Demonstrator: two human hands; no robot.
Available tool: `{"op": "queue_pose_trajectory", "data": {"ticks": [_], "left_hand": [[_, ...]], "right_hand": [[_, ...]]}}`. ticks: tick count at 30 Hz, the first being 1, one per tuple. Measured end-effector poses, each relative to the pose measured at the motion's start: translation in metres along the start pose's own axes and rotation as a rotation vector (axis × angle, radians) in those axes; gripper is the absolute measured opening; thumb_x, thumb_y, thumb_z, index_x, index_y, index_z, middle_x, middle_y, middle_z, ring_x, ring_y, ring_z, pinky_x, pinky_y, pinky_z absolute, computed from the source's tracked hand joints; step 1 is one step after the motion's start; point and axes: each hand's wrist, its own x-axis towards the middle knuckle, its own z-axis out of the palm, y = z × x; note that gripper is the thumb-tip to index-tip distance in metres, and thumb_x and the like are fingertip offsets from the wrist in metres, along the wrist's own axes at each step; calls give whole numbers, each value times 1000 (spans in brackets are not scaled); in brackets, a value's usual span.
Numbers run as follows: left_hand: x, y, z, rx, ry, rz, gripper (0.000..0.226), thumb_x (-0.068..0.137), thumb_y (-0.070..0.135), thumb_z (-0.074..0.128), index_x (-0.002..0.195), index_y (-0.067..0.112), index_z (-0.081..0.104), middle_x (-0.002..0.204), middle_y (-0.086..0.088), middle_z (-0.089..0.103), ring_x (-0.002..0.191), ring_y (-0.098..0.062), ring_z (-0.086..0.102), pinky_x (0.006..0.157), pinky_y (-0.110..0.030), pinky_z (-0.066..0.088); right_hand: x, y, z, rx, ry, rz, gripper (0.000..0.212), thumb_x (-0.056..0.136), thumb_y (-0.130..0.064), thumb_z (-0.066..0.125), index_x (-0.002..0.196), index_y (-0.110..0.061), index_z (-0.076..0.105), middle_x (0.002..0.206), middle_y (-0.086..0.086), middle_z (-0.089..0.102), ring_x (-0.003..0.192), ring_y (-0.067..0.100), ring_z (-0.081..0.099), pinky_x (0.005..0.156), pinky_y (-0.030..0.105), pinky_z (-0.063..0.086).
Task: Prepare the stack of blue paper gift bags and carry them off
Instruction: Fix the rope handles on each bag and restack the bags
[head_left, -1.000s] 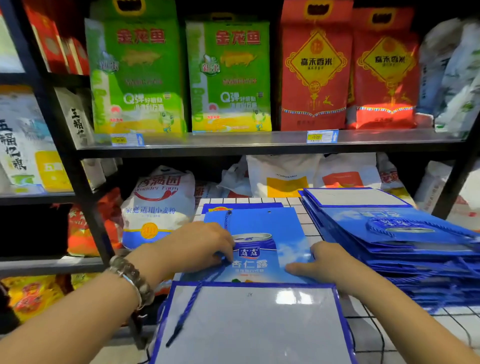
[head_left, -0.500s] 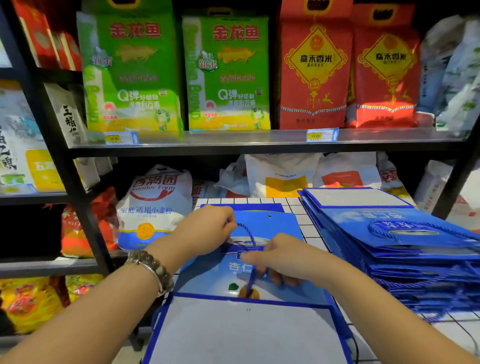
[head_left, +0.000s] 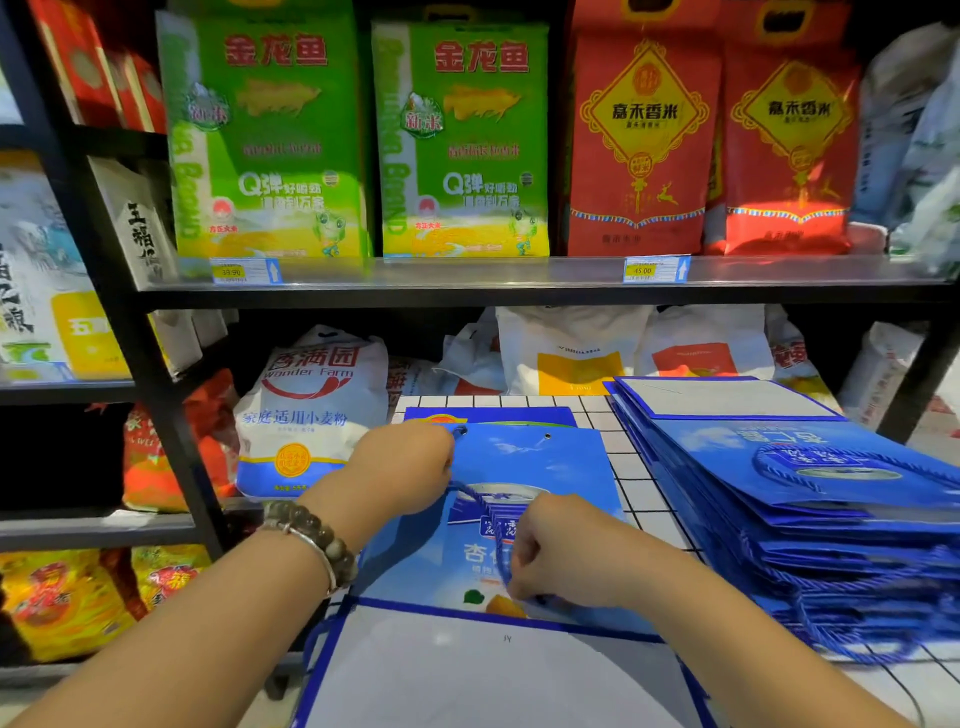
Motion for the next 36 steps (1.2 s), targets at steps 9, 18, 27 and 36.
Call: {"op": "queue_pose_trajectory", "data": {"ticks": [9,18,27,36], "left_hand": [[0,29,-15,-276,4,320,28,96,20,44,116,24,64,123,6,61,114,-16,53,98,-31,39],[-4,41,3,-446,-195,444,14,87,28,60,95,22,70,87,2,60,84,-15,53,79,-32,45],[11,32,-7,-952,-78,162,27,86,24,63,61,16,69,58,1,64,56,-9,49,57,-22,40],[72,45,-11,-745,72,-102,14,79,16,69,79,4,76,84,-13,73,84,-23,68,73,-32,54]], "right_hand": [[-4,4,-3,-319,175,-54,12,85,-16,51,88,-10,61,82,7,54,78,24,46,57,27,36],[5,26,-1,11,292,-83,17,79,-13,60,81,-27,49,80,-6,59,75,14,54,67,28,48],[39,28,-34,438,435,-168,35,68,3,71,74,-24,49,68,-1,61,59,11,52,63,30,47],[112,64,-39,-26,469,195,32,92,-11,47,123,-13,55,127,12,56,113,30,52,87,33,43]]}}
